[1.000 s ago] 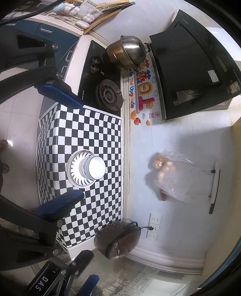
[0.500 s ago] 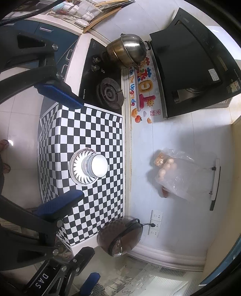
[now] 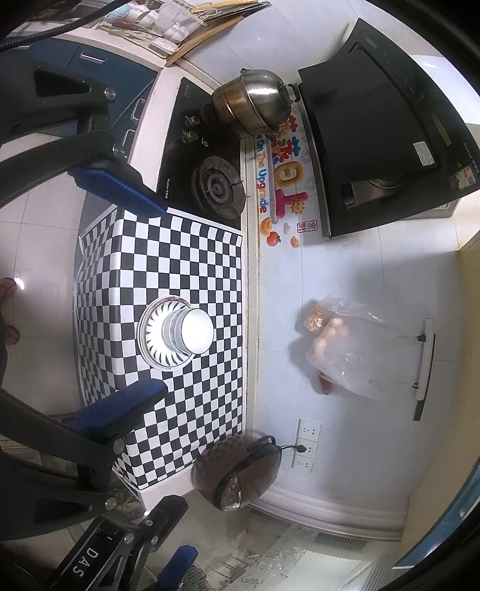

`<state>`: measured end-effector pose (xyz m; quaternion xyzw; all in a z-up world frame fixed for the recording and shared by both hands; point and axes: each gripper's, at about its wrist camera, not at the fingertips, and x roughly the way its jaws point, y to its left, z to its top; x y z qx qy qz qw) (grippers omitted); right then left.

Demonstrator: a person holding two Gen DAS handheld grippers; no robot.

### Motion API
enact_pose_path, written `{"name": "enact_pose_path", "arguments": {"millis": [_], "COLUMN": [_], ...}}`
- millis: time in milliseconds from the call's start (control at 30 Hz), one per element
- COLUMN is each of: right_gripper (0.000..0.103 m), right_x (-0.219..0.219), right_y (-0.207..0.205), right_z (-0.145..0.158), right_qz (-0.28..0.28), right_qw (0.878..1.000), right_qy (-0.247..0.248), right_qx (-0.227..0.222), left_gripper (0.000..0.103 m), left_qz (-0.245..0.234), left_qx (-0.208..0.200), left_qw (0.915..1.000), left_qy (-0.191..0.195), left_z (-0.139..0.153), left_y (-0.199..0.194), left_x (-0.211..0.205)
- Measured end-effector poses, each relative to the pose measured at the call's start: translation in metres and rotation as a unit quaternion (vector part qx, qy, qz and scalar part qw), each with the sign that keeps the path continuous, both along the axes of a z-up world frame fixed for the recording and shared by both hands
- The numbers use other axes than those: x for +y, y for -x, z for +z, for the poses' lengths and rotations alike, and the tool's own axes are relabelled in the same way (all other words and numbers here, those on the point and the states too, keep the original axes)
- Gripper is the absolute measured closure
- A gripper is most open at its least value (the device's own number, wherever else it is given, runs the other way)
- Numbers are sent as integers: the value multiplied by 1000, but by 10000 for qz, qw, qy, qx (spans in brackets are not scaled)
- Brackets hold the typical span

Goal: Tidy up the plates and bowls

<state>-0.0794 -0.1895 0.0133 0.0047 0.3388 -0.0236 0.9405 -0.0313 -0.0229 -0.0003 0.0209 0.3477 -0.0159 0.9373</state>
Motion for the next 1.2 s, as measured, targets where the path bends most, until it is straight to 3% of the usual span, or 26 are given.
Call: {"name": "enact_pose_path", "arguments": {"millis": [1200], "right_gripper": [17], "right_x": [8], "right_y": [2], "right_z": [-3], "right_qz": [24], "right_qw": [10000], "right_qy": [44], "right_qx": [52], "left_gripper": [14], "left_qz": [92], "left_qx": [25], "left_qw": [10000], "left_qy": [22], "left_z": [-1], "left_y": [10], "left_x": [3]}}
